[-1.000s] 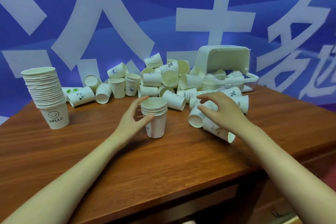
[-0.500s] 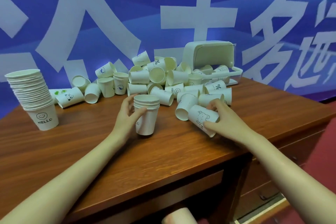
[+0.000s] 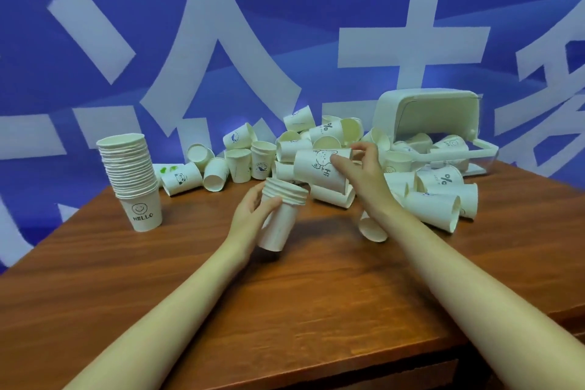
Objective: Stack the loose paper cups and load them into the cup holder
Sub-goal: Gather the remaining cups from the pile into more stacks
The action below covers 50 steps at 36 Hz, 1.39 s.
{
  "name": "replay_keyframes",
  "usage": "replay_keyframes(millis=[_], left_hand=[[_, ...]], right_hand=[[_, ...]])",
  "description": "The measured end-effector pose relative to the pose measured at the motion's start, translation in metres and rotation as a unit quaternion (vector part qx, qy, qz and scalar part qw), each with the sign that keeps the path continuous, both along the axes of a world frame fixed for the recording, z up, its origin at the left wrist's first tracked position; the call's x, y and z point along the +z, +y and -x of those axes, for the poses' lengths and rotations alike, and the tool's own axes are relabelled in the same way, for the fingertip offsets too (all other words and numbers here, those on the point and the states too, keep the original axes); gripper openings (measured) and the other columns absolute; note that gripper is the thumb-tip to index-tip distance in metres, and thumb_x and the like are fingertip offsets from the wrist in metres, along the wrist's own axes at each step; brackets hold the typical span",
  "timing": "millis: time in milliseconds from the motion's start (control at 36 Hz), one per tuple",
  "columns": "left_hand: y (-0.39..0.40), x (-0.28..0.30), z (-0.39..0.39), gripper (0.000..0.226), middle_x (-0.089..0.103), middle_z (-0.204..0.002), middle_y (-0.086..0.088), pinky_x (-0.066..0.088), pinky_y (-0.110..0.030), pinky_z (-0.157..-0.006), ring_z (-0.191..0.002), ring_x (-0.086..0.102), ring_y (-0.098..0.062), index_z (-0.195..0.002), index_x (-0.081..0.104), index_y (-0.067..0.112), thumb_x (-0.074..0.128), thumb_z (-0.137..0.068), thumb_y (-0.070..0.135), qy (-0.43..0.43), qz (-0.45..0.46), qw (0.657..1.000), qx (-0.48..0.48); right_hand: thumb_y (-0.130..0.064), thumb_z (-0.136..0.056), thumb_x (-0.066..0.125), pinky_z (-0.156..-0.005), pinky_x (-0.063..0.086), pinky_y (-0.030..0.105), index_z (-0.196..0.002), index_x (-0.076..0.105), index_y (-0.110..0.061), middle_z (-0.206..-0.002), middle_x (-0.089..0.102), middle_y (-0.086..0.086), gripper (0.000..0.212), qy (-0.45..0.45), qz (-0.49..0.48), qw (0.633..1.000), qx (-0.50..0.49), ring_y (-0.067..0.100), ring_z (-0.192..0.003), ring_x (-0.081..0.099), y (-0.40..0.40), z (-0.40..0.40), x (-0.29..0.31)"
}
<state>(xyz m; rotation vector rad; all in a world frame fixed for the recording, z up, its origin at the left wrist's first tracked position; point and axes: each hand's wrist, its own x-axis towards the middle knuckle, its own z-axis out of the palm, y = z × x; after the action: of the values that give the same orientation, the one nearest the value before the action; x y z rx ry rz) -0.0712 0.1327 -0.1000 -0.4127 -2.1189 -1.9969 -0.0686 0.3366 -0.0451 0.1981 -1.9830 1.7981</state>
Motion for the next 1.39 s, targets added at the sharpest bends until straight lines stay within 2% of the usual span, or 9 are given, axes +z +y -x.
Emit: replay_keyframes(millis=[139, 389, 583, 833, 1028, 1111, 1222, 1306, 1389], left_hand=[[-0.013, -0.002, 0.007, 0.062, 0.068, -0.118, 0.011, 0.047, -0.016, -0.085, -0.11, 0.062, -0.003, -0.124, 0.062, 0.024, 0.064, -0.068, 0.051, 0.022, 0.02, 1.0, 0.009], [-0.007, -0.017, 0.014, 0.063, 0.065, -0.12, 0.016, 0.042, -0.008, -0.088, -0.11, 0.057, 0.006, -0.125, 0.059, 0.027, 0.059, -0.071, 0.059, 0.051, 0.11, 0.993, 0.002], [0.003, -0.023, 0.009, 0.041, 0.065, -0.115, 0.02, 0.042, -0.007, -0.086, -0.109, 0.058, 0.005, -0.122, 0.058, 0.03, 0.058, -0.084, 0.046, 0.061, 0.085, 0.995, 0.0], [-0.001, -0.02, 0.01, 0.033, 0.065, -0.119, 0.017, 0.045, -0.013, -0.086, -0.108, 0.059, -0.003, -0.123, 0.059, 0.032, 0.056, -0.09, 0.036, 0.059, 0.059, 0.996, 0.016], [-0.005, -0.016, 0.007, 0.026, 0.066, -0.116, 0.012, 0.047, -0.018, -0.091, -0.108, 0.06, -0.004, -0.119, 0.062, 0.026, 0.058, -0.095, 0.016, 0.079, 0.052, 0.995, 0.028], [-0.01, -0.011, 0.01, 0.036, 0.066, -0.113, 0.009, 0.048, -0.016, -0.087, -0.107, 0.06, -0.003, -0.114, 0.062, 0.028, 0.054, -0.093, 0.0, 0.102, 0.055, 0.992, 0.05], [-0.027, -0.009, 0.031, 0.035, 0.063, -0.115, 0.007, 0.053, -0.03, -0.09, -0.106, 0.06, -0.008, -0.116, 0.062, 0.027, 0.052, -0.093, 0.002, 0.102, 0.057, 0.984, 0.131], [-0.045, -0.009, 0.057, 0.034, 0.056, -0.122, 0.006, 0.044, -0.03, -0.099, -0.106, 0.052, 0.0, -0.126, 0.056, 0.022, 0.053, -0.094, 0.012, 0.081, 0.149, 0.962, 0.212], [-0.065, -0.009, 0.091, 0.042, 0.051, -0.132, -0.004, 0.04, -0.034, -0.103, -0.12, 0.05, -0.016, -0.135, 0.049, 0.018, 0.054, -0.093, 0.025, 0.037, 0.253, 0.93, 0.263]], right_hand=[[-0.027, -0.082, 0.075, -0.081, 0.046, 0.021, -0.101, 0.059, -0.033, -0.106, 0.057, -0.011, 0.025, 0.034, -0.041, 0.997, 0.056, 0.008, -0.098, 0.059, -0.009, 0.034, 0.004], [-0.022, -0.089, 0.069, -0.095, 0.045, 0.019, -0.11, 0.068, -0.039, -0.119, 0.063, -0.014, 0.027, 0.033, -0.11, 0.977, 0.182, -0.004, -0.105, 0.061, -0.03, 0.036, -0.038], [-0.041, -0.091, 0.05, -0.096, 0.034, 0.005, -0.116, 0.065, -0.037, -0.122, 0.062, -0.014, 0.029, 0.053, -0.159, 0.969, 0.179, -0.01, -0.114, 0.053, -0.031, 0.026, -0.046], [-0.031, -0.095, 0.031, -0.11, 0.031, 0.02, -0.117, 0.063, -0.038, -0.127, 0.058, -0.006, 0.039, 0.046, -0.142, 0.965, 0.216, 0.002, -0.123, 0.05, -0.035, 0.024, -0.051], [-0.057, -0.081, 0.055, -0.104, 0.04, 0.023, -0.125, 0.056, -0.047, -0.125, 0.059, -0.02, 0.045, -0.019, -0.266, 0.943, 0.201, -0.011, -0.115, 0.051, -0.03, 0.022, -0.049], [-0.05, -0.082, 0.068, -0.101, 0.046, 0.027, -0.118, 0.062, -0.043, -0.118, 0.064, -0.02, 0.037, -0.024, -0.247, 0.952, 0.178, -0.01, -0.107, 0.056, -0.027, 0.022, -0.046], [-0.043, -0.077, 0.078, -0.091, 0.04, 0.011, -0.116, 0.063, -0.044, -0.116, 0.059, -0.02, 0.042, 0.0, -0.237, 0.967, 0.098, -0.01, -0.105, 0.053, -0.021, 0.029, -0.042], [-0.037, -0.076, 0.079, -0.086, 0.032, 0.0, -0.111, 0.067, -0.042, -0.118, 0.056, -0.015, 0.038, 0.03, -0.247, 0.967, 0.052, -0.004, -0.111, 0.051, -0.016, 0.035, -0.041], [-0.038, -0.076, 0.078, -0.09, 0.028, 0.003, -0.117, 0.067, -0.038, -0.124, 0.053, -0.014, 0.043, 0.04, -0.276, 0.96, 0.01, 0.0, -0.118, 0.046, -0.01, 0.042, -0.041]])
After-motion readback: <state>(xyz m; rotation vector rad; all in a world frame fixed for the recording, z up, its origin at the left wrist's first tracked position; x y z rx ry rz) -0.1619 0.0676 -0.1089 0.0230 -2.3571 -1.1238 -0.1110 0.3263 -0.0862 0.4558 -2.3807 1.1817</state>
